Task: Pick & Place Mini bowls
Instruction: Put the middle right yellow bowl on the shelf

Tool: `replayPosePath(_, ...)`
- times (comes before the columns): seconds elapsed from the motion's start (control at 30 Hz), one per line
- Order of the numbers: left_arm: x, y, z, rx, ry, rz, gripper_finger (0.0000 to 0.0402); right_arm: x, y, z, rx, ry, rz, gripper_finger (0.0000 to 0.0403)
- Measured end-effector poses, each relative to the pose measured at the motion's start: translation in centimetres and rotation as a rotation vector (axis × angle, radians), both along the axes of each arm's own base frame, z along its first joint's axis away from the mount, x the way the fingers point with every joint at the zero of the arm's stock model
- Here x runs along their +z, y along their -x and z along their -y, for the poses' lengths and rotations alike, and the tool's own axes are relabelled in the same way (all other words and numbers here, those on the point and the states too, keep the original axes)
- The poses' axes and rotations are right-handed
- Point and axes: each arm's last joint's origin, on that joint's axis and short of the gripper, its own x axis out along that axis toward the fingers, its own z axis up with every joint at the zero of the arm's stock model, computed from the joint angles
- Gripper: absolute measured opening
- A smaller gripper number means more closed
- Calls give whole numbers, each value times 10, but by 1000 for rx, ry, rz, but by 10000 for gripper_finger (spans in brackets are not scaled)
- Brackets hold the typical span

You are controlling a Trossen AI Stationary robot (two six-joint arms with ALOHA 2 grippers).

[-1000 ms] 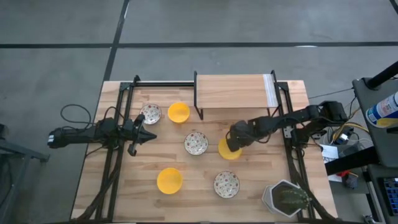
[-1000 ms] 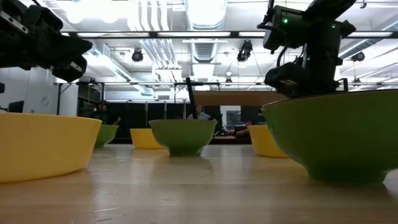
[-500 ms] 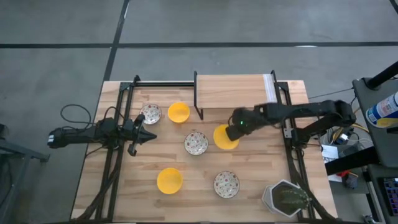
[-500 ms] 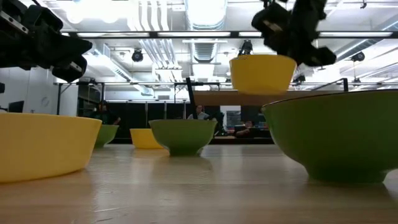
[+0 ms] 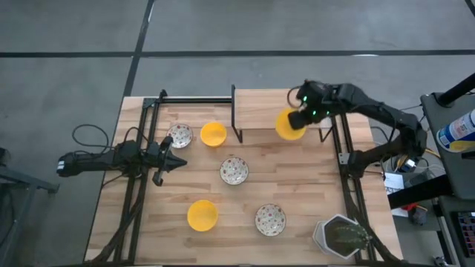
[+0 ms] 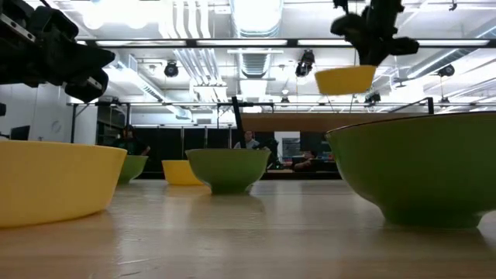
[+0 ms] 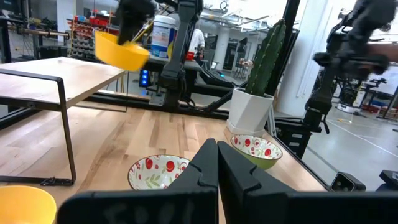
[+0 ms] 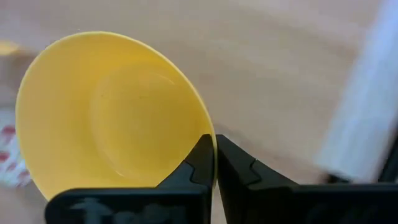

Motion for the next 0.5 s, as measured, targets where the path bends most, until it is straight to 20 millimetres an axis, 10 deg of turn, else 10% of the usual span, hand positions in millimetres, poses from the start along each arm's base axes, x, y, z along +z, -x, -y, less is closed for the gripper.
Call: replayPosePath(0.5, 0, 0, 0, 0, 0, 0, 0, -15, 55, 87, -248, -86, 3, 8)
